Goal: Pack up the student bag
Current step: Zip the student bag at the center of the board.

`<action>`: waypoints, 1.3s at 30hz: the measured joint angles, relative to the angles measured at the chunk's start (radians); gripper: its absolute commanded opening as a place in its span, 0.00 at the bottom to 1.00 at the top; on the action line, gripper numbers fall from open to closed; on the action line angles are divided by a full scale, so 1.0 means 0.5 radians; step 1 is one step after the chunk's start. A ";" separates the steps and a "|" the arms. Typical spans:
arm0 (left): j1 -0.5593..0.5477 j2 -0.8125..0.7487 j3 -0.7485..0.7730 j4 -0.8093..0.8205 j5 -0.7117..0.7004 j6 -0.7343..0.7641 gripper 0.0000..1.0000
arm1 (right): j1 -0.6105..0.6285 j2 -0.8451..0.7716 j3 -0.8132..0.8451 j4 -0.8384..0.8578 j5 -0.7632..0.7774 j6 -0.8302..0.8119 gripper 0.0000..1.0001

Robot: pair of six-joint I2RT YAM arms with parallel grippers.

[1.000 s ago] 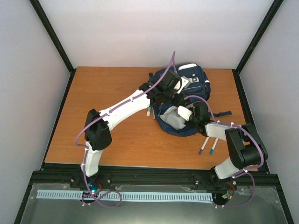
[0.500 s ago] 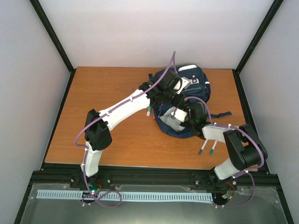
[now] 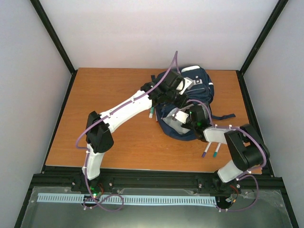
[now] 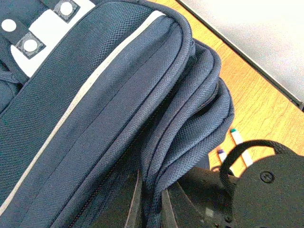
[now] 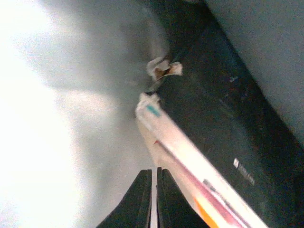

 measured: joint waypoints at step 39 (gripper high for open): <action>-0.060 -0.243 -0.616 0.226 0.145 -0.156 0.77 | 0.017 -1.773 0.346 -2.394 -0.887 0.549 0.51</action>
